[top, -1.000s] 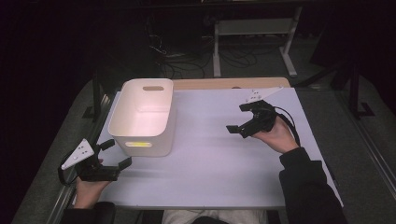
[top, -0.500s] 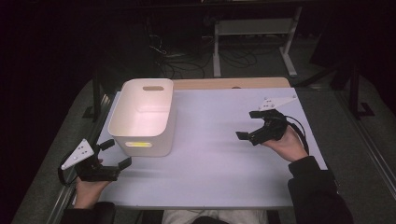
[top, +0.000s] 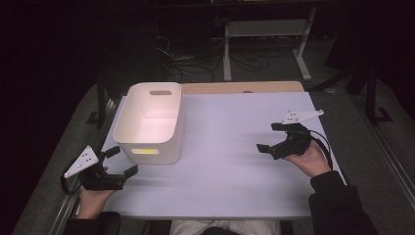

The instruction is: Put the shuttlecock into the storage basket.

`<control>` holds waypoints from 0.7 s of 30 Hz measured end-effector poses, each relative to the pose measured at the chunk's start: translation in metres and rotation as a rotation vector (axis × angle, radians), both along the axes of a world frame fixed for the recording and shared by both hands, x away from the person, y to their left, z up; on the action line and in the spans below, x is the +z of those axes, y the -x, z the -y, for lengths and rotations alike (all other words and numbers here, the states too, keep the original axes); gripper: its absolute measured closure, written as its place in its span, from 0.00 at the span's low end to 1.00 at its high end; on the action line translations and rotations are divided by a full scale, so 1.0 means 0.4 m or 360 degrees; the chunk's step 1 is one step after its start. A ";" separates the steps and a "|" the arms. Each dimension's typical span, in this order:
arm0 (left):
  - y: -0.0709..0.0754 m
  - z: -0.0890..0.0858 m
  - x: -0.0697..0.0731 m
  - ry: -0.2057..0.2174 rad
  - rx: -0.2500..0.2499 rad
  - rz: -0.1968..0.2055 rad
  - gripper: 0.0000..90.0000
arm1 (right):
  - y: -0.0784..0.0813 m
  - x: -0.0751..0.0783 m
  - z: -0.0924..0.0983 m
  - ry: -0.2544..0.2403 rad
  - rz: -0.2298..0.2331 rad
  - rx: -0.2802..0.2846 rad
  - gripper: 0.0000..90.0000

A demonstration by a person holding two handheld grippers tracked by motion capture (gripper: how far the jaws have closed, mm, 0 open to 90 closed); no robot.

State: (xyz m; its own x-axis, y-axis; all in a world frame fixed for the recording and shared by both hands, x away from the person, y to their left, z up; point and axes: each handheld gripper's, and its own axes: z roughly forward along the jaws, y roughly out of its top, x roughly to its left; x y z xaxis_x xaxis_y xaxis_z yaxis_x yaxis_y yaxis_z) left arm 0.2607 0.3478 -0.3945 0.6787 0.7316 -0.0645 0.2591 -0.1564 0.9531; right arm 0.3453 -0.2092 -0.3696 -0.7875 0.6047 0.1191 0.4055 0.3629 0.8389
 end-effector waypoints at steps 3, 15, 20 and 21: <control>0.000 0.000 0.000 0.0002 0.0001 -0.0002 0.00 | 0.006 -0.006 0.009 -0.0006 0.0000 -0.0013 0.00; 0.000 0.000 0.000 0.0002 0.0003 -0.0002 0.00 | 0.030 -0.022 0.038 -0.0025 0.0006 -0.0055 0.00; 0.000 0.001 0.000 0.0002 0.0002 -0.0003 0.00 | 0.043 -0.037 0.052 -0.0014 0.0007 -0.0072 0.00; 0.000 0.001 0.000 0.0002 0.0002 -0.0003 0.00 | 0.044 -0.039 0.054 -0.0014 0.0004 -0.0075 0.00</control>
